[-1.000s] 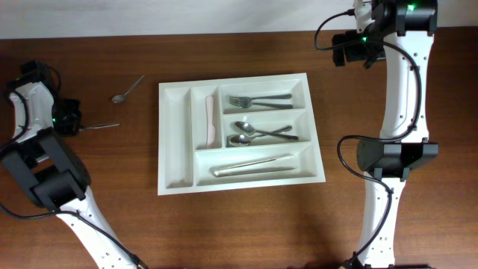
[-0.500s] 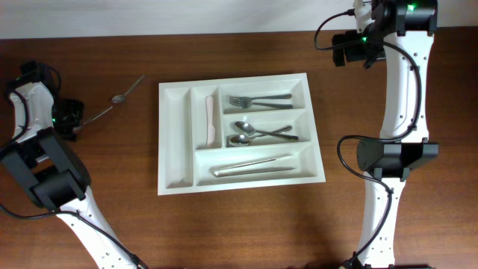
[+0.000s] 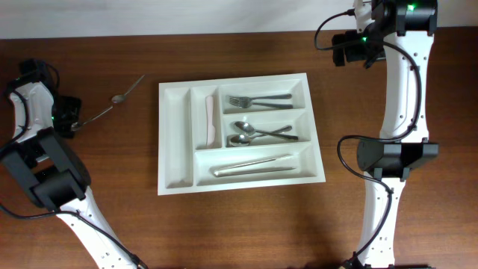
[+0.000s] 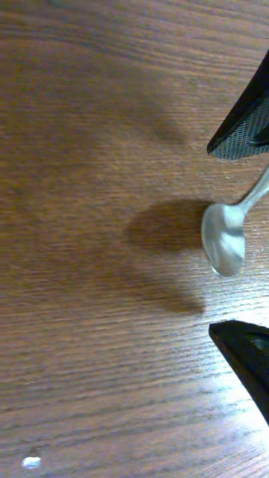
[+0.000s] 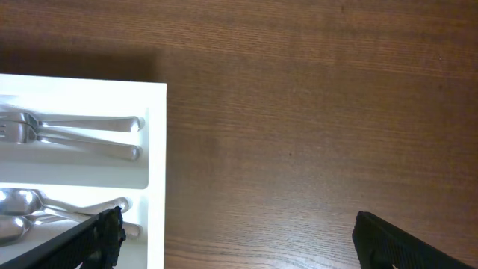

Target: Pack container

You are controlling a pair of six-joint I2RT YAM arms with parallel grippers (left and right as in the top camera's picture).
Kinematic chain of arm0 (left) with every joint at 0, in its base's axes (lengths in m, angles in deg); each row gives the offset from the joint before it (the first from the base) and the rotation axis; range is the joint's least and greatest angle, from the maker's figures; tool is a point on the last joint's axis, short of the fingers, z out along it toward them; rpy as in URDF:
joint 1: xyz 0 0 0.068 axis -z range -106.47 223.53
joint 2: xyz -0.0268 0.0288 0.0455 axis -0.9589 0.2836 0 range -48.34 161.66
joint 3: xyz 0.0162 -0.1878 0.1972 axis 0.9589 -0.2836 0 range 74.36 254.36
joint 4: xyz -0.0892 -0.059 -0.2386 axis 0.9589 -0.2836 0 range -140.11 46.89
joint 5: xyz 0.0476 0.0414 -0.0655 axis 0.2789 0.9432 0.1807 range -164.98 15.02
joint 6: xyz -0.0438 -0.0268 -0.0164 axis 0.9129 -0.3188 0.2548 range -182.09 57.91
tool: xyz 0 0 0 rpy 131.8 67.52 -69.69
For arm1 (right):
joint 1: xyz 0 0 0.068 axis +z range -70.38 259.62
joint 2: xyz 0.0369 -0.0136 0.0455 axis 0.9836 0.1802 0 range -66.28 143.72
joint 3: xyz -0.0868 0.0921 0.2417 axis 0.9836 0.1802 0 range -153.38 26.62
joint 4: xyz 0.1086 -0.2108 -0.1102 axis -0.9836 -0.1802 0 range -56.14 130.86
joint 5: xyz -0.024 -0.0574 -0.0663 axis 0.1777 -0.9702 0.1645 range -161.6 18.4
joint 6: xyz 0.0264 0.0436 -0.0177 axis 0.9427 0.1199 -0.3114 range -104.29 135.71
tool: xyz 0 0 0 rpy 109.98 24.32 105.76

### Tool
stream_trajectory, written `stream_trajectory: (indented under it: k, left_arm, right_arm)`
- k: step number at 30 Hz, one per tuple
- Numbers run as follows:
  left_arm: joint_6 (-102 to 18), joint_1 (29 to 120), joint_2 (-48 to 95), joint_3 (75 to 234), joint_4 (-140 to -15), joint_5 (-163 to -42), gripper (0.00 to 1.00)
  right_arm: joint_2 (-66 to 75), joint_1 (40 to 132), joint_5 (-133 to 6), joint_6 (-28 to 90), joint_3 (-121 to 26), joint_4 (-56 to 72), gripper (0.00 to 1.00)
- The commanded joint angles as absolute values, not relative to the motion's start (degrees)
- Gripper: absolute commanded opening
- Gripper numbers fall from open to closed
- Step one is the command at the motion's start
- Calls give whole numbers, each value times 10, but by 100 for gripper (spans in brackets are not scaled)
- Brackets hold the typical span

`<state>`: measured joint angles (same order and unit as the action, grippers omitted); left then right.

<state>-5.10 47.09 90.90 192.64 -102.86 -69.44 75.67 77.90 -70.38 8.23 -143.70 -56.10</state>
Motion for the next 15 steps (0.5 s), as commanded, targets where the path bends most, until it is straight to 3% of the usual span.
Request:
stream_trajectory:
  k: [1,15]
  left_arm:
    - [-52,471,916,1925,-1024,-676,71]
    - [-52,471,978,1925,-1036,-723,69]
  right_arm:
    - [739,781,-698,83,-1443,-564,99]
    - [739,781,-698,83,-1443,-564,99]
